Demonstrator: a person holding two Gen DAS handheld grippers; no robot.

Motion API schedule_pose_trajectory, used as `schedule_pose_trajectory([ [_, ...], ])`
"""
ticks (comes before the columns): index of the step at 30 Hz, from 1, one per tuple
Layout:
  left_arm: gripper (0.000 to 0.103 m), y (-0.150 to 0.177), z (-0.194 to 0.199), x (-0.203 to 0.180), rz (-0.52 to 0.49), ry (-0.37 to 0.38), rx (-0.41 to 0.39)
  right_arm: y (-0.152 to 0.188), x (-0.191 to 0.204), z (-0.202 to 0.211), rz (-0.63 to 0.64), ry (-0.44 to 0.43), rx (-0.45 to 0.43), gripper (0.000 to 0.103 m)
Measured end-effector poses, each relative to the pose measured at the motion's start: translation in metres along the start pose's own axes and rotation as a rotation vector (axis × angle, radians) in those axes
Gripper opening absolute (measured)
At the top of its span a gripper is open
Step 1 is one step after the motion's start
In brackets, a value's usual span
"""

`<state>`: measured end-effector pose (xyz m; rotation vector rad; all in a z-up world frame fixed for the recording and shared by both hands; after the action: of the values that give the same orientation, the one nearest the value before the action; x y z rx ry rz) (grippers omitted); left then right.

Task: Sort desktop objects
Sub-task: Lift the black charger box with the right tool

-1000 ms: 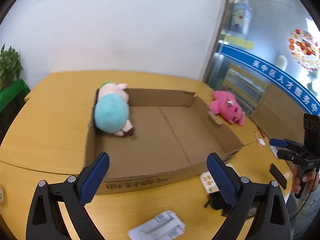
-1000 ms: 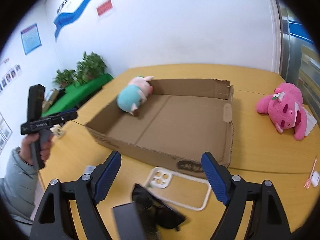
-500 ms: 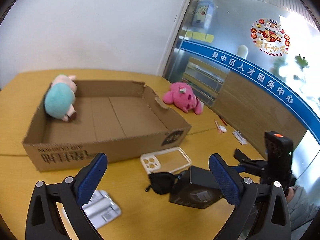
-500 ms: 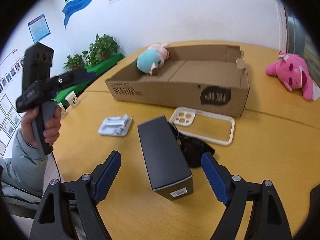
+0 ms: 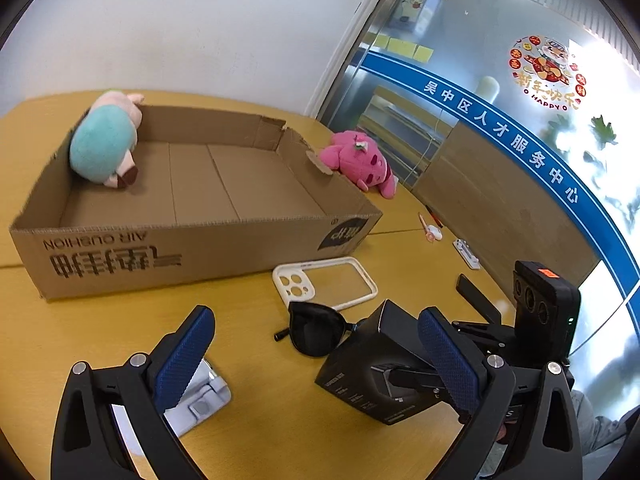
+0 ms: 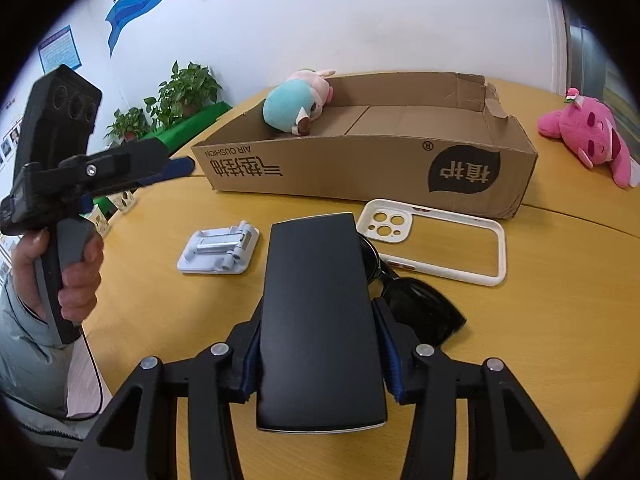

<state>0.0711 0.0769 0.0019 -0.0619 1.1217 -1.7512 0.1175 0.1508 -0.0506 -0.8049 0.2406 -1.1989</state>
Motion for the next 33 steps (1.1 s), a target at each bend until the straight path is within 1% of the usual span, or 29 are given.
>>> schedule_pose_trajectory([
  [2, 0.102, 0.006, -0.006, -0.001, 0.019, 0.015, 0.009, 0.002, 0.004, 0.001, -0.031, -0.023, -0.007, 0.046],
  [5, 0.102, 0.014, -0.014, -0.004, 0.041, 0.042, 0.018, 0.003, 0.006, 0.003, -0.115, -0.086, -0.029, 0.044],
  [9, 0.102, 0.022, -0.018, -0.002, 0.105, 0.054, 0.050, 0.007, -0.001, -0.001, -0.293, -0.221, -0.046, 0.044],
  [12, 0.102, 0.034, -0.020, -0.004, 0.115, 0.047, 0.091, 0.014, -0.012, -0.001, -0.378, -0.260, -0.062, 0.044],
  [13, 0.102, 0.038, -0.021, -0.005, 0.125, 0.051, 0.103, 0.019, -0.016, -0.003, -0.412, -0.287, -0.055, 0.047],
  [15, 0.102, 0.053, -0.025, -0.008, 0.161, 0.075, 0.143, 0.030, -0.022, -0.007, -0.453, -0.294, -0.027, 0.054],
  [17, 0.102, 0.069, -0.027, -0.010, 0.184, 0.082, 0.177, 0.045, -0.025, -0.013, -0.467, -0.270, 0.025, 0.068],
  [19, 0.102, 0.082, -0.030, -0.012, 0.204, 0.081, 0.208, 0.057, -0.027, -0.013, -0.485, -0.261, 0.040, 0.070],
  [20, 0.102, 0.088, -0.032, -0.012, 0.225, 0.075, 0.226, 0.059, -0.028, -0.009, -0.484, -0.262, 0.030, 0.070],
  [22, 0.101, 0.096, -0.035, -0.016, 0.255, 0.097, 0.249, 0.063, -0.030, -0.003, -0.462, -0.216, 0.040, 0.072],
  [24, 0.101, 0.103, -0.038, -0.023, 0.257, 0.123, 0.263, 0.065, -0.029, 0.003, -0.418, -0.186, 0.056, 0.072],
  [26, 0.100, 0.108, -0.043, -0.031, 0.262, 0.150, 0.278, 0.064, -0.026, 0.010, -0.376, -0.178, 0.056, 0.072],
  [28, 0.095, 0.115, -0.050, -0.035, 0.273, 0.173, 0.296, 0.067, -0.019, 0.012, -0.330, -0.193, 0.068, 0.072],
  [29, 0.083, 0.121, -0.055, -0.035, 0.293, 0.183, 0.320, 0.070, -0.017, 0.014, -0.302, -0.201, 0.081, 0.072],
  [30, 0.077, 0.122, -0.055, -0.035, 0.300, 0.196, 0.316, 0.076, -0.010, 0.012, -0.260, -0.198, 0.103, 0.073],
  [31, 0.077, 0.122, -0.055, -0.036, 0.294, 0.196, 0.307, 0.079, -0.005, 0.011, -0.227, -0.196, 0.116, 0.080],
  [32, 0.076, 0.122, -0.055, -0.036, 0.286, 0.193, 0.304, 0.083, 0.000, 0.011, -0.197, -0.200, 0.123, 0.084],
  [33, 0.076, 0.122, -0.056, -0.037, 0.281, 0.190, 0.300, 0.084, 0.006, 0.011, -0.150, -0.166, 0.115, 0.086],
])
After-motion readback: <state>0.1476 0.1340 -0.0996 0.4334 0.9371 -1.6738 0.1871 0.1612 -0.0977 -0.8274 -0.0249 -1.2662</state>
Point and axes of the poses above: each gripper's, at about its wrist camera, not at the fingertips, and z roughly against the way its jaws point, x to its left, y to its underside, the point moved 9 cm from there along -z, roughly the way its jaws point
